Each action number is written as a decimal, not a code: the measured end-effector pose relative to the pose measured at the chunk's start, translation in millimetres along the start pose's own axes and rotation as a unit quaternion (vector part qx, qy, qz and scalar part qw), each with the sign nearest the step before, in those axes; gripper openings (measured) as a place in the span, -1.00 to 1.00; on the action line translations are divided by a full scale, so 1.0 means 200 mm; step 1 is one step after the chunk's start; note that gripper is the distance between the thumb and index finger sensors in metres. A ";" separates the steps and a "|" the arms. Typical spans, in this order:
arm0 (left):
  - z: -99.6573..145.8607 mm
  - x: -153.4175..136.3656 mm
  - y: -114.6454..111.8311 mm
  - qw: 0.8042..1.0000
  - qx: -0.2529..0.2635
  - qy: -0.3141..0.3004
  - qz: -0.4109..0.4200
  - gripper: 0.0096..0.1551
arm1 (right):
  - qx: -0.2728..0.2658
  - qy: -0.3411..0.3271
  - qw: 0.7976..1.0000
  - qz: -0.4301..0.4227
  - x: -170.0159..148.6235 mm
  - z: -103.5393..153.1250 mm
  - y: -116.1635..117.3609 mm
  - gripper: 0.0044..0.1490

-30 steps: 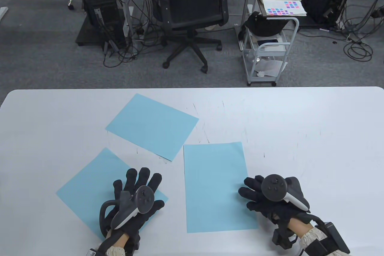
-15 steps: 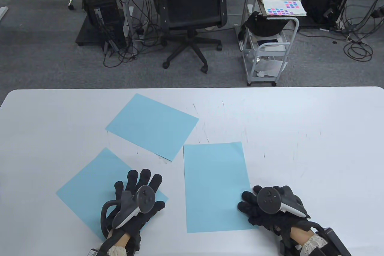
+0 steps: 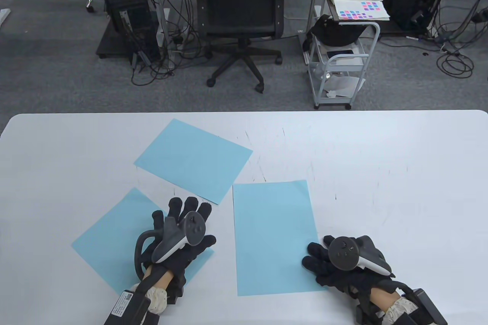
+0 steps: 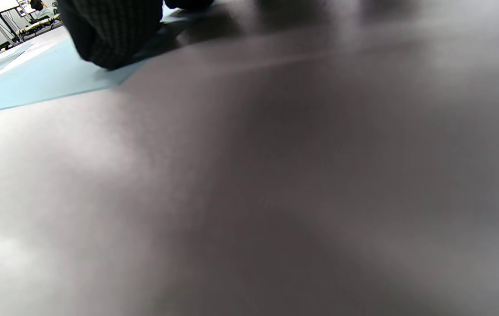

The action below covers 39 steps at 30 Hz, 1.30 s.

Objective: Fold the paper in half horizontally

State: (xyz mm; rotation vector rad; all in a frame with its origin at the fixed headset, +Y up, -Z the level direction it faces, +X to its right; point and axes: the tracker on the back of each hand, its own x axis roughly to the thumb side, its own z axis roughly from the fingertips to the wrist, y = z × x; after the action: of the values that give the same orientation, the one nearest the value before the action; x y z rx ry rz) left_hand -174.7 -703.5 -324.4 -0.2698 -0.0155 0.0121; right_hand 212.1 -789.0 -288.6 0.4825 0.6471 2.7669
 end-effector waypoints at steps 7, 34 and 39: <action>-0.24 0.17 0.08 1.000 -0.023 -0.001 0.002 -0.03 | -0.004 0.000 1.000 0.000 0.00 0.00 0.00 -0.31; -0.74 0.37 -0.19 0.989 -0.135 0.051 -0.030 -0.12 | -0.002 -0.004 1.000 -0.010 -0.01 0.00 0.01 -0.31; -0.74 0.37 -0.19 0.990 -0.127 0.050 -0.040 -0.17 | -0.002 -0.004 1.000 -0.010 -0.02 0.00 0.01 -0.31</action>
State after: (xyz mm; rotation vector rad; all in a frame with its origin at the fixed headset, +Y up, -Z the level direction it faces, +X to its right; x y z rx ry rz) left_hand -97.5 -778.6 -455.0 -0.5245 0.0731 -0.0840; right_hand 214.9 -790.8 -288.3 0.4841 0.6397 2.7449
